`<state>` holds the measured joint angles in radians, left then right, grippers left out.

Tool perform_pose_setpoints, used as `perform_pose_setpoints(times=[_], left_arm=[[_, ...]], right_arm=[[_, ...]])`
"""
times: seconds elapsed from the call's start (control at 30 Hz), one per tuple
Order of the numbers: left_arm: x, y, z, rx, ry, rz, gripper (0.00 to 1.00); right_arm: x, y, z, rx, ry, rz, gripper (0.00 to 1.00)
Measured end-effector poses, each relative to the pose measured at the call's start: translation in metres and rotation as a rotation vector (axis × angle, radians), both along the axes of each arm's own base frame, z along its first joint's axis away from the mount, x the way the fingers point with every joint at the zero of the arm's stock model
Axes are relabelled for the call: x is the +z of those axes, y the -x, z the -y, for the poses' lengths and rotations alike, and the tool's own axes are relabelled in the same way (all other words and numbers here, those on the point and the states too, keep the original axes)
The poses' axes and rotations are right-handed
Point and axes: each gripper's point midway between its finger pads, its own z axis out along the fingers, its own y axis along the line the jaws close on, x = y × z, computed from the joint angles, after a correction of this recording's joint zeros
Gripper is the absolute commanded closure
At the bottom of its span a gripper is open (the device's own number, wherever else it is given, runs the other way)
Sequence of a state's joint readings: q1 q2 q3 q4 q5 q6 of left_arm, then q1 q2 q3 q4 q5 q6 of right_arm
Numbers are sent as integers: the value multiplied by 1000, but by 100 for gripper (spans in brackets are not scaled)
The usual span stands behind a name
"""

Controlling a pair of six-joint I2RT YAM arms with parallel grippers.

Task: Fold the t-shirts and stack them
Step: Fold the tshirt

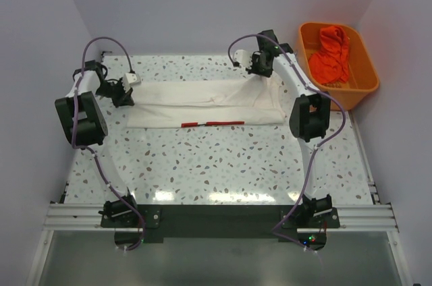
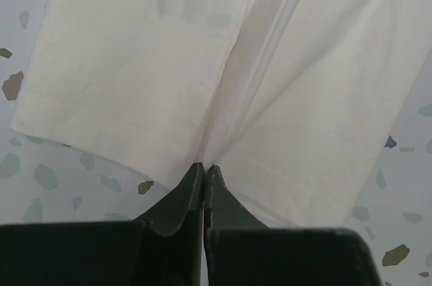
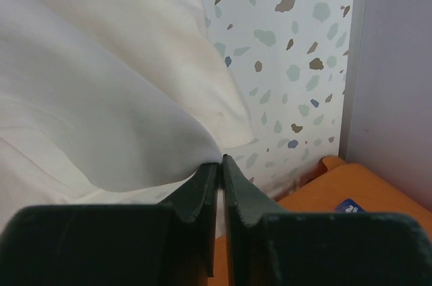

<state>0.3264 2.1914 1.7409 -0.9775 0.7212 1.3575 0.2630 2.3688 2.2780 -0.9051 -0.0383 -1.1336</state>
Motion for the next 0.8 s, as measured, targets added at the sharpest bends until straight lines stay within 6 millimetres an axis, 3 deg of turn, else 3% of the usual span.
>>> perform_pose_setpoints(times=[0.03,0.07,0.1,0.2,0.37,0.6,0.8], left_arm=[[0,0,0,3,0,-3,92],[0,0,0,8,-1,-6,79],[0,1,-1,13,-1,-10,73],[-1,2,-3,46,-1,-35,56],[5,5,-6,123,23,-72,49],[33,21,-5,310,106,-154,44],[25,47,-4,500,184,-313,43]], right_arm=[[0,0,-1,-4,-1,1,78],[0,0,0,-6,0,-1,69],[-1,1,-1,-7,1,-3,55],[-3,6,3,-28,7,-25,42],[-11,26,17,-115,-6,-114,38],[5,84,49,-377,-153,-322,45],[10,109,69,-616,-343,-459,46]])
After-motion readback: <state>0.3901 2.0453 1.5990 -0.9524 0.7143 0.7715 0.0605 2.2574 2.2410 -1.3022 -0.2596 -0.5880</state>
